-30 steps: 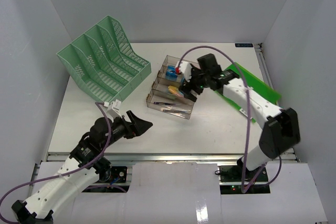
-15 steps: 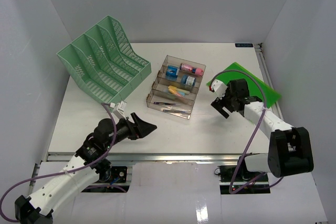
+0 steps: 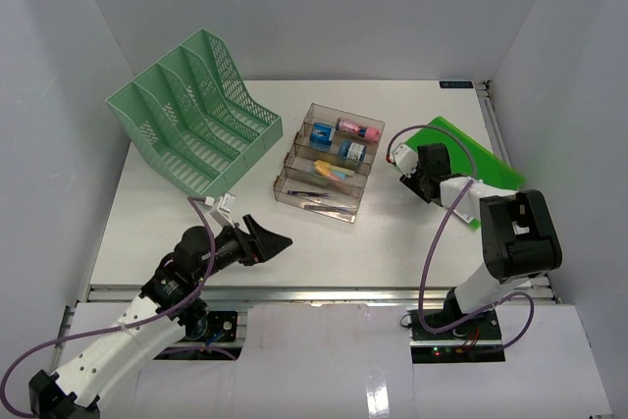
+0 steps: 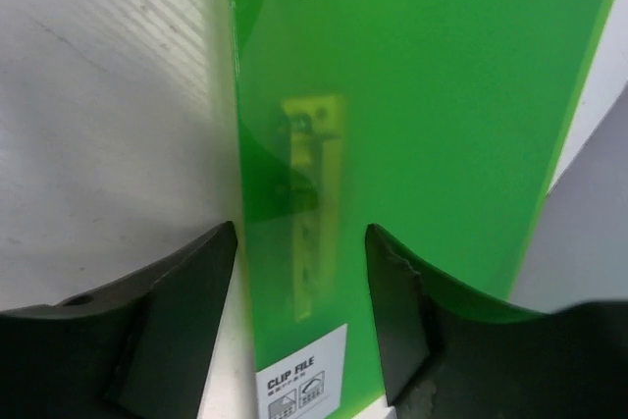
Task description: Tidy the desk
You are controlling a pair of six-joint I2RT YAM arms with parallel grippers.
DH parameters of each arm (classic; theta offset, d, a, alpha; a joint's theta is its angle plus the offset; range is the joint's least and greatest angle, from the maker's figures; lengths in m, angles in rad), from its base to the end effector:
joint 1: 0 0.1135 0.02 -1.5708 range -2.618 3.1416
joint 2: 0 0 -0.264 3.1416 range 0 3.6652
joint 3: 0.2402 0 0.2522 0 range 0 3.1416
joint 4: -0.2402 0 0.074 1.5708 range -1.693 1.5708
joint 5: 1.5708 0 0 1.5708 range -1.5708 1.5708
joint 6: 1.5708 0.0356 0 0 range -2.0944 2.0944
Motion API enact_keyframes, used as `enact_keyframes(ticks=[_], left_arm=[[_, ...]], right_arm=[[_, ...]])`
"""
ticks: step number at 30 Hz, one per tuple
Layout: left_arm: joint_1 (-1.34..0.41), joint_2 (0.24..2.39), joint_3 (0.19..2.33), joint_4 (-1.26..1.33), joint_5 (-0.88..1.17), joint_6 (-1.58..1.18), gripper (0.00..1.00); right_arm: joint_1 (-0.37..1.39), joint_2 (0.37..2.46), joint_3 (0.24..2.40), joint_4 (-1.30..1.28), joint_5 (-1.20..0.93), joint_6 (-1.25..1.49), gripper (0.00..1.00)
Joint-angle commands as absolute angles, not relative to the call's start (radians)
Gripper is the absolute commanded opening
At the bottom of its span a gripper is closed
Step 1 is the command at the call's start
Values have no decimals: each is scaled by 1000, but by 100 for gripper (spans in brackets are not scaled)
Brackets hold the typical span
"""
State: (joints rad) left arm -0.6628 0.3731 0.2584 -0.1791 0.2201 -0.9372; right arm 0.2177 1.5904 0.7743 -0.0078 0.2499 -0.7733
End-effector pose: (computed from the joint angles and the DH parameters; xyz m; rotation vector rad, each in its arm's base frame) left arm 0.0965 -0.0852 0.2098 -0.1148 2.0717 -1.2602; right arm 0.3050 0.0584 0.1605 -1.0513 2.1969 -0.5552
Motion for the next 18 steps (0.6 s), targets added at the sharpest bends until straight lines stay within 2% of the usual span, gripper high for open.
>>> enact_keyframes(ticks=[1,6,11,18], left_arm=[[-660,401,249,-101,273,-974,93],[-662,569,222,121,351,-1037,98],[-696,803,278,346,333,-1059,98],[-809,1197,517,495,211,-1090,98]], right_arm=[[216,1647,775,-13,266,-753,40],[213,1680,776,-47,262,-723,21],[203,1662,783,-104,216,-675,8],[163,1491,773,-183,88,-633,8]])
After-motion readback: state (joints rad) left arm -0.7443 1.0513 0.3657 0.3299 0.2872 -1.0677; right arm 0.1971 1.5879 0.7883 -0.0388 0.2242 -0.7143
